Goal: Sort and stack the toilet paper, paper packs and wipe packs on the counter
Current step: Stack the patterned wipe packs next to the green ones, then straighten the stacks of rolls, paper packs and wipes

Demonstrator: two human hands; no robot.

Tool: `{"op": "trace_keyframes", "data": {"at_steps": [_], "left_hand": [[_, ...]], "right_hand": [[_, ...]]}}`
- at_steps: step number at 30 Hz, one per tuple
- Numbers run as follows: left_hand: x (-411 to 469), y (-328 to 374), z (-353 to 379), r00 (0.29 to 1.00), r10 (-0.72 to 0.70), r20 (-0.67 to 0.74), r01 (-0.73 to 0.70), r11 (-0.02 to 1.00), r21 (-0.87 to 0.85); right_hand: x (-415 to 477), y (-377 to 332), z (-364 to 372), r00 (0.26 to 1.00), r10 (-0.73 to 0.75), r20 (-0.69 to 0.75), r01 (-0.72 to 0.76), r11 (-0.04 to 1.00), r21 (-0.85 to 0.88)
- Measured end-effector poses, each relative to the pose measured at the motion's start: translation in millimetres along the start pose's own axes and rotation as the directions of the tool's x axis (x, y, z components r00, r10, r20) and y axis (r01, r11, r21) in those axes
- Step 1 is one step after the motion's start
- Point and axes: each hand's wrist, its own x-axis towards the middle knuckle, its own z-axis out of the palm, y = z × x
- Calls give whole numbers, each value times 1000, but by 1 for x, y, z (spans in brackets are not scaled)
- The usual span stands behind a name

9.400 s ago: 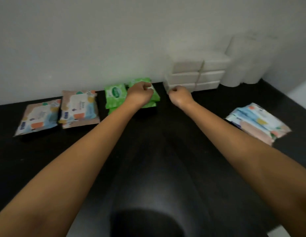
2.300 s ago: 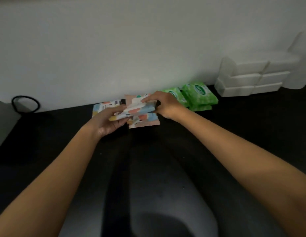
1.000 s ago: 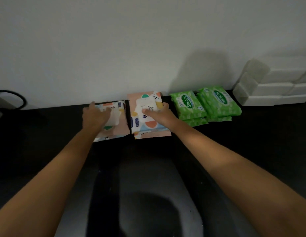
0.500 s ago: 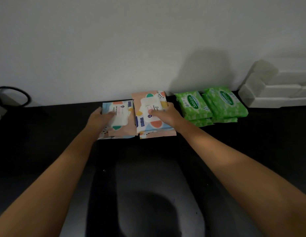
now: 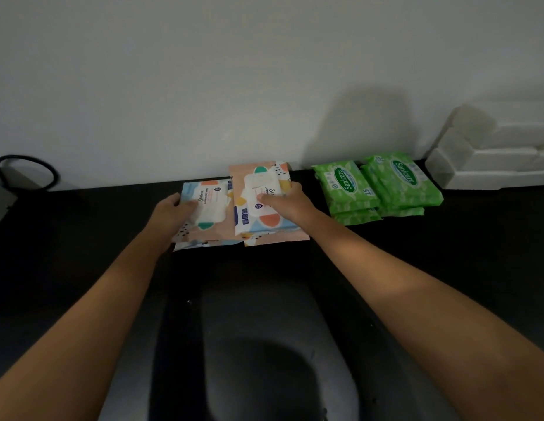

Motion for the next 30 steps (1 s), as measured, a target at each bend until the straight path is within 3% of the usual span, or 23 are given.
{"op": "trace_keyframes", "data": {"at_steps": [8,18,23,30], "left_hand": [[-6,4,1,999,40,10,-41,999,24],[-13,10,3,993,33,-110,-30,999,26],[-32,27,11,954,216,-206,-212,976,42],[-79,83,77,901,409,-146,-422,904,-68]], "right_hand": [[-1,-1,0,1000,-4,13,4,1000,3],[-11,-1,-1,1000,-4,15,4,1000,19],[-34,-8,-29,996,-91,-18,90,996,-21],[-72,-3,-115,971,-194,-143,197,980,11]]}}
